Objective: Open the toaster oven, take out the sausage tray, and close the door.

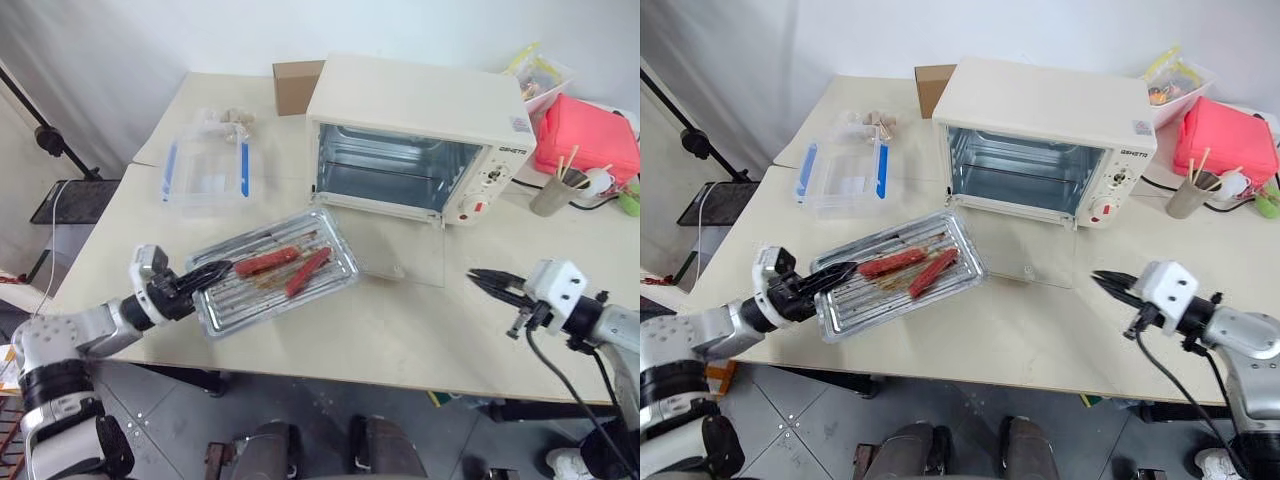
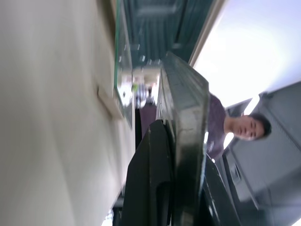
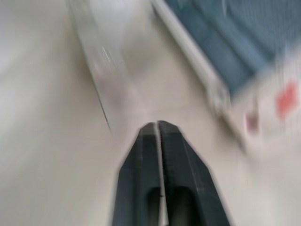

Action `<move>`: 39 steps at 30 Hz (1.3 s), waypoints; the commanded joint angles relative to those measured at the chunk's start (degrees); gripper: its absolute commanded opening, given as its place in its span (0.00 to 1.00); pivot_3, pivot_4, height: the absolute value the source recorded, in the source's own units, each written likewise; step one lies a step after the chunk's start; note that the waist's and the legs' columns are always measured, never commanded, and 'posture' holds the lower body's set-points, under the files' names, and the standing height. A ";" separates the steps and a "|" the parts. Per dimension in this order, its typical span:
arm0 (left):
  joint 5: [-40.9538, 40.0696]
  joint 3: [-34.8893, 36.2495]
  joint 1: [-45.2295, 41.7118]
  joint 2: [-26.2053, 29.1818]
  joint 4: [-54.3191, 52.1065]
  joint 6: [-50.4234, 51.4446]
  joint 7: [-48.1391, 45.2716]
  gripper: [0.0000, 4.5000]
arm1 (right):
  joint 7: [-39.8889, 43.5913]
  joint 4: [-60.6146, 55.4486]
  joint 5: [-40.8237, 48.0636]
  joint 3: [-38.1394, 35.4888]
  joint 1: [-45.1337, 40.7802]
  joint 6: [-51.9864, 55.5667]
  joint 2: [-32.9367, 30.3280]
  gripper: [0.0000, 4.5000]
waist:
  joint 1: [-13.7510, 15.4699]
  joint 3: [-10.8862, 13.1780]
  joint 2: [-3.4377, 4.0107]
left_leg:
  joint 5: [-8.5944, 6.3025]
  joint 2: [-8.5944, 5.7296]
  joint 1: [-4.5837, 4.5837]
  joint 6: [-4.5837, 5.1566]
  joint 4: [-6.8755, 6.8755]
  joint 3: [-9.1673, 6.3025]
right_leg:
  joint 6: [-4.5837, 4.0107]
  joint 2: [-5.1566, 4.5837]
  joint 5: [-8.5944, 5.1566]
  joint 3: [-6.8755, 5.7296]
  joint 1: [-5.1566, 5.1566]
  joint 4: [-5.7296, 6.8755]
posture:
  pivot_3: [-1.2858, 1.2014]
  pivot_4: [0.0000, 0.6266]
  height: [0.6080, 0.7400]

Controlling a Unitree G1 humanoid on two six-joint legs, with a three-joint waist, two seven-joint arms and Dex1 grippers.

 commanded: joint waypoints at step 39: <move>-34.93 -6.92 14.25 -2.64 -16.06 -18.38 30.39 0.00 | 13.43 -12.99 16.88 -3.69 -3.24 13.57 3.87 0.41 | 1.43 -0.03 0.03 | -0.49 0.04 0.17 0.07 -0.12 0.16 | -0.06 0.06 -0.03 0.19 0.09 -0.27 | 0.52 0.24 1.00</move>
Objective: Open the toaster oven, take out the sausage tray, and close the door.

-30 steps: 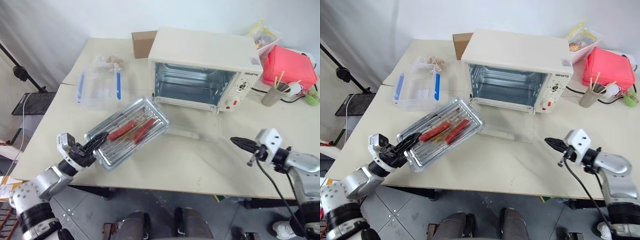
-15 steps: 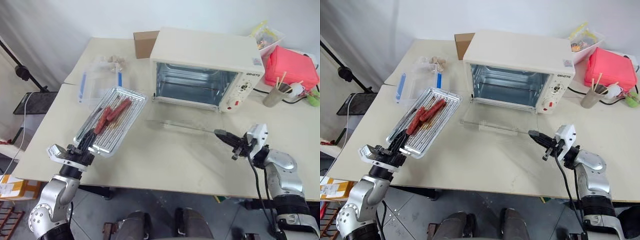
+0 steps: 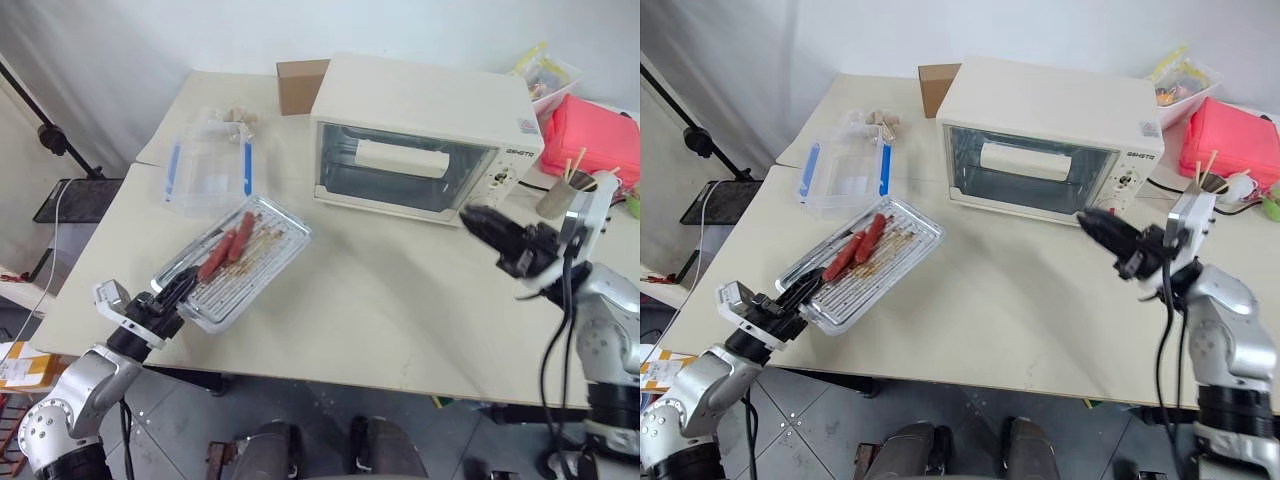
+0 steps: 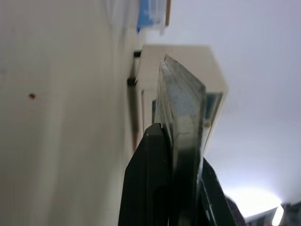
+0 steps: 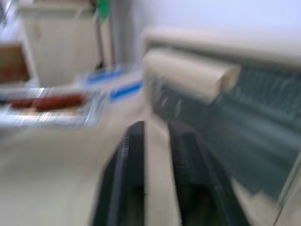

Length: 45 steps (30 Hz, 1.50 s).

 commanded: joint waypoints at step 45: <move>78.32 -36.84 -35.11 13.19 19.22 -15.72 -77.29 0.99 | 2.37 -17.81 -2.88 -13.87 35.29 -5.99 -2.36 1.00 | -1.58 -0.02 0.03 | 0.06 0.11 0.42 -0.36 -0.58 0.45 | 0.00 0.10 -0.01 0.14 -0.10 -0.04 | 0.52 0.24 1.00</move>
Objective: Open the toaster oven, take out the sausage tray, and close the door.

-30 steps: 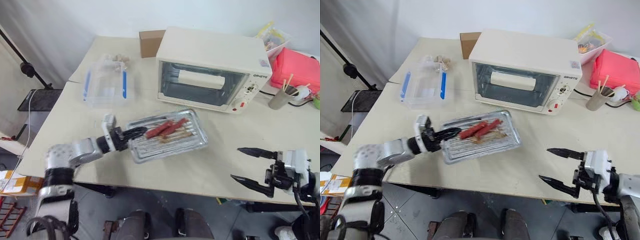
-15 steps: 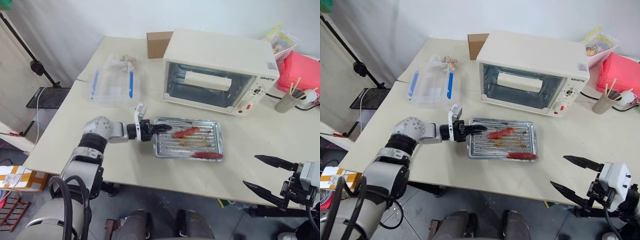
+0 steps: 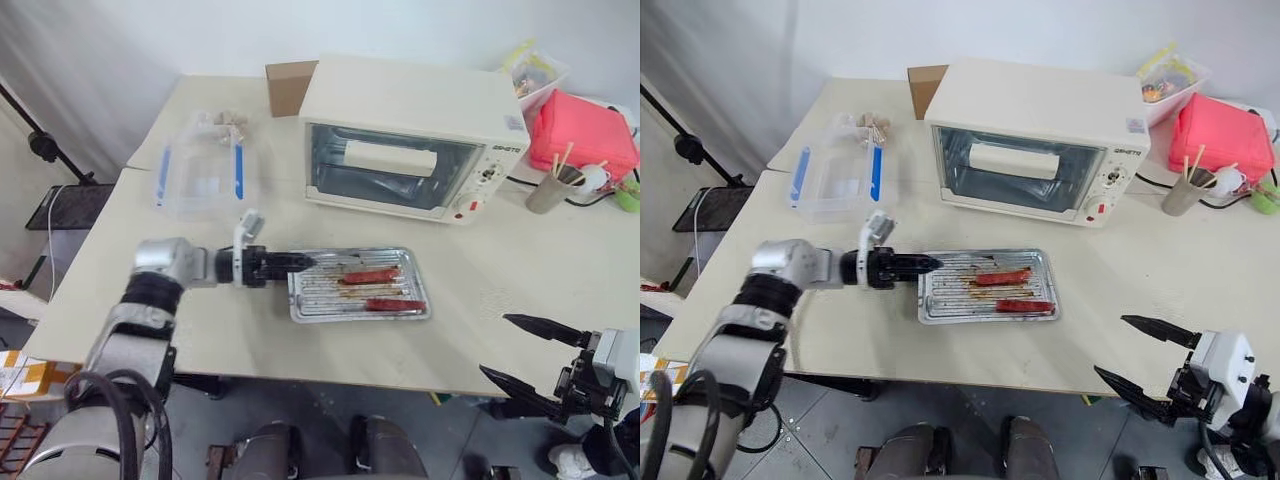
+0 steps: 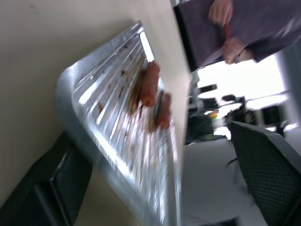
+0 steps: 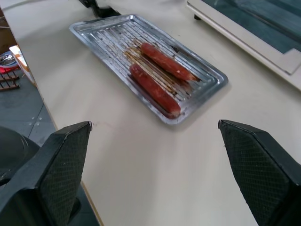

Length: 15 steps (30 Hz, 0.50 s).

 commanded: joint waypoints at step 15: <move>11.28 17.93 31.31 12.12 -28.20 -57.22 -5.81 0.99 | 7.13 5.15 1.50 9.18 -17.97 5.04 -6.79 1.00 | 1.42 0.11 0.11 | -0.14 -0.26 -0.15 0.04 -0.16 -0.19 | -0.07 -0.51 -0.03 -0.27 -0.03 -0.24 | 0.52 0.24 1.00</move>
